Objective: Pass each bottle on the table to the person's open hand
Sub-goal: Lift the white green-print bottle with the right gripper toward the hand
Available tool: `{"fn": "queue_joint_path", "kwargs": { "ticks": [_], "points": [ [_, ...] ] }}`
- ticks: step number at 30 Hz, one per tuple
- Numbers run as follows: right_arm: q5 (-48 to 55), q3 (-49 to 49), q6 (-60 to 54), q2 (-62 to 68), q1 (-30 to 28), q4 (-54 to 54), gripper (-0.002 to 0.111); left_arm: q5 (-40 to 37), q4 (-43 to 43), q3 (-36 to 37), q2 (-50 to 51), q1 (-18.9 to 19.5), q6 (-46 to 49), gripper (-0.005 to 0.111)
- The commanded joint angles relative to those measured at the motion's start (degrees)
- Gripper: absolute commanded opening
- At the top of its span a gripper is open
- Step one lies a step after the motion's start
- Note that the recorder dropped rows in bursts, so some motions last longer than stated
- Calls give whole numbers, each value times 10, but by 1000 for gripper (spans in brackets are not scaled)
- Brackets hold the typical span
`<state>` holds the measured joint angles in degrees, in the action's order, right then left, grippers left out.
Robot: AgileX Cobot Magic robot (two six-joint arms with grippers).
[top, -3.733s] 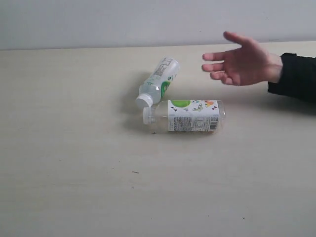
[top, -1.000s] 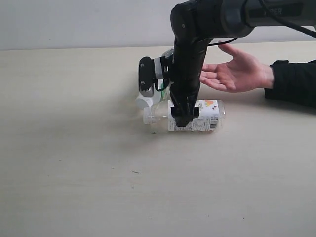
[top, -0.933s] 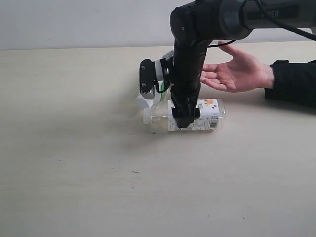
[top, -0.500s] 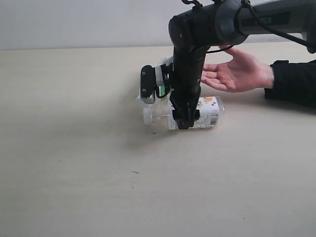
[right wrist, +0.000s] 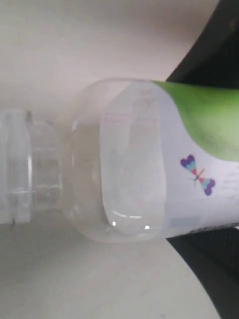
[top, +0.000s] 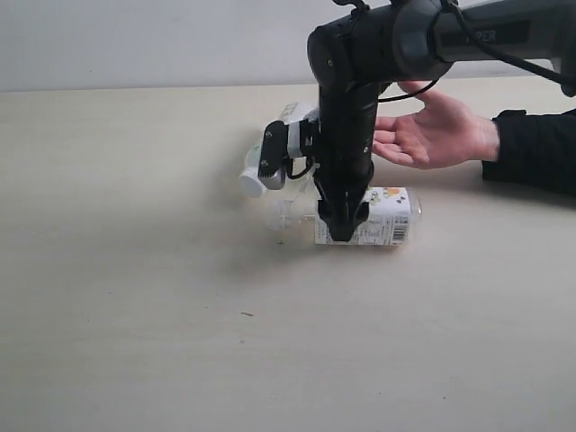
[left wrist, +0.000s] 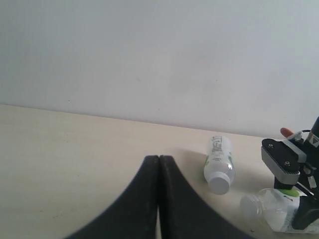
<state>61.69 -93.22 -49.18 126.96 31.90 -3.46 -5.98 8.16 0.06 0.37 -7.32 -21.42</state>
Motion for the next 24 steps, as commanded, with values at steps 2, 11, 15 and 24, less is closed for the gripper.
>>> {"fn": "queue_joint_path", "kwargs": {
  "ticks": [2,11,15,24],
  "points": [
    [59,-3,20,-27,0,3,0,2,3,-1,-4,1,1,1],
    [75,-3,30,-91,0,58,0,2,3,-1,-4,1,1,1],
    [83,-3,35,-105,0,64,0,2,3,-1,-4,1,1,1],
    [83,-3,111,-142,0,62,0,2,3,-1,-4,1,1,1]
  ]
}}
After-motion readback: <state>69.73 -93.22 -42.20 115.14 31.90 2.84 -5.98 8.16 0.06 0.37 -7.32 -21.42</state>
